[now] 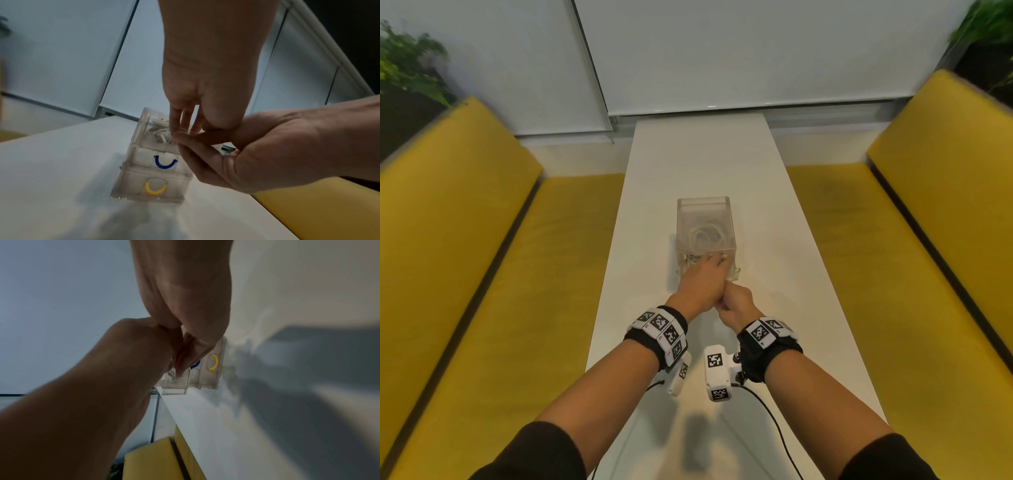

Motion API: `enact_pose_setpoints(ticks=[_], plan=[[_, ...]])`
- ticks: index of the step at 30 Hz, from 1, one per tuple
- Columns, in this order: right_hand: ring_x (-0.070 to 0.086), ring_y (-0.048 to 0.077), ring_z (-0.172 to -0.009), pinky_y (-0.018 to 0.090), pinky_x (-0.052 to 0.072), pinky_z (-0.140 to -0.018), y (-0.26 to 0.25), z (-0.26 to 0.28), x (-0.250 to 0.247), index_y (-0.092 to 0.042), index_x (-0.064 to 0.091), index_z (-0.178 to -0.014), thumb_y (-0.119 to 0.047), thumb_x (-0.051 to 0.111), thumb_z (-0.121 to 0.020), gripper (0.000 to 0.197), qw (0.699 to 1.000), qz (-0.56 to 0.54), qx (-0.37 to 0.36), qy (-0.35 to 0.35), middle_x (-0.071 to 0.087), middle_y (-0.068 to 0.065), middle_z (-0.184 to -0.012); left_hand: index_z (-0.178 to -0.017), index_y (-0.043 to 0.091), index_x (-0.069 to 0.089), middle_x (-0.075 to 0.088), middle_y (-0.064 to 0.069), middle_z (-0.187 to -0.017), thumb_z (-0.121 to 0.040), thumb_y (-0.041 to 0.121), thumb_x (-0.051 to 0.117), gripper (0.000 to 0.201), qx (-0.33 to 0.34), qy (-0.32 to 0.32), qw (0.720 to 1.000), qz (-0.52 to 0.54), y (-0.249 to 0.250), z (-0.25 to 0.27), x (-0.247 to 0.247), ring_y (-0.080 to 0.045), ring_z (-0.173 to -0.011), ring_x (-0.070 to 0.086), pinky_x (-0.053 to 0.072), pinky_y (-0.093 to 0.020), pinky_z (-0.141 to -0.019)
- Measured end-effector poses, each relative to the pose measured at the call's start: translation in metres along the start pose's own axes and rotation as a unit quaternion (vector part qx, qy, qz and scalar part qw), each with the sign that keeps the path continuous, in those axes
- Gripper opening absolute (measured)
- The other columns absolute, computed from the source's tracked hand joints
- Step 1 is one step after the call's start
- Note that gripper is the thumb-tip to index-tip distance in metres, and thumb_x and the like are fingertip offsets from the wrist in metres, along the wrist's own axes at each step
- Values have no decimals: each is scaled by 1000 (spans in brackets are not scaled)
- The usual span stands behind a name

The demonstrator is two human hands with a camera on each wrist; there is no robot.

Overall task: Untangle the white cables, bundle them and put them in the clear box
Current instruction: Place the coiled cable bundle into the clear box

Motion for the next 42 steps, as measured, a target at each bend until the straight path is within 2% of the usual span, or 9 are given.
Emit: enact_pose_setpoints(ticks=[3, 5, 8, 11, 17, 25, 31, 38, 42], plan=[[59, 32, -104, 47, 50, -98, 1, 0, 2, -5, 62, -88, 13, 48, -94, 23, 1000, 7, -10, -15, 62, 21, -107, -144, 10, 45, 44, -17, -139, -92, 15, 58, 54, 17, -17, 999, -24, -3, -2, 2, -36, -126, 42, 46, -47, -96], [64, 30, -90, 39, 60, -77, 0, -2, 0, -5, 64, -87, 12, 52, -92, 21, 1000, 2, -7, 0, 66, 20, -98, -138, 9, 52, 46, -16, -136, -96, 19, 51, 43, 12, -22, 999, -31, -5, -6, -3, -36, -123, 45, 45, -46, -95], [62, 26, -77, 28, 56, -47, -1, -5, -2, -3, 63, -83, 13, 52, -92, 21, 1000, -2, -3, 24, 64, 18, -86, -138, 8, 48, 52, -15, -137, -95, 15, 46, 44, 14, -55, 998, 1, -6, -10, -7, -36, -123, 49, 44, -46, -98], [59, 23, -74, 28, 51, -53, -3, -9, 0, -3, 64, -84, 10, 50, -93, 21, 1000, -2, -7, 23, 63, 16, -89, -122, 7, 60, 62, -12, -125, -90, 4, 46, 34, 29, -3, 995, 95, -3, 3, -12, -35, -122, 53, 47, -45, -97], [69, 25, -79, 30, 62, -64, -6, -10, 4, 9, 66, -98, 8, 63, -89, 10, 1000, -19, 7, -23, 71, 22, -92, -136, 19, 59, 51, -3, -147, -92, 4, 54, 46, 20, 202, 964, 173, -37, 77, -2, -18, -138, 40, 39, -35, -111], [69, 25, -78, 30, 63, -61, -5, -14, 11, 8, 59, -102, 7, 58, -93, 9, 999, -33, 5, -30, 71, 21, -93, -157, 19, 19, 16, 6, -163, -97, 20, 55, 70, -41, 169, 951, 255, -57, 103, 20, -4, -148, 16, 14, -13, -115], [69, 27, -80, 30, 62, -61, -6, -12, 10, 12, 57, -116, 8, 58, -93, 24, 999, -41, -4, -26, 70, 22, -94, -155, 12, 26, 28, -5, -159, -101, 14, 45, 57, -40, 196, 950, 239, -54, 59, 5, -16, -145, 30, 30, -31, -118], [67, 26, -77, 31, 63, -62, -5, -12, 11, 13, 57, -116, 9, 59, -92, 24, 998, -57, -9, -20, 69, 21, -88, -142, 9, 45, 46, -6, -133, -93, 5, 57, 52, -78, 288, 893, 336, -60, 41, 5, -17, -116, 55, 49, -29, -100], [69, 26, -77, 29, 61, -58, -4, -12, 12, 14, 60, -111, 8, 60, -91, 21, 997, -66, -4, -25, 69, 23, -90, -131, 6, 60, 63, -10, -127, -92, 5, 56, 40, -50, 264, 933, 239, -53, 38, 7, -25, -116, 57, 49, -42, -99]])
Point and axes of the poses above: each hand's wrist, its own z-axis away from the middle knuckle, its own x-axis out of the palm, y = z × x, the point moved 3 cm from there along -z, towards the middle knuckle
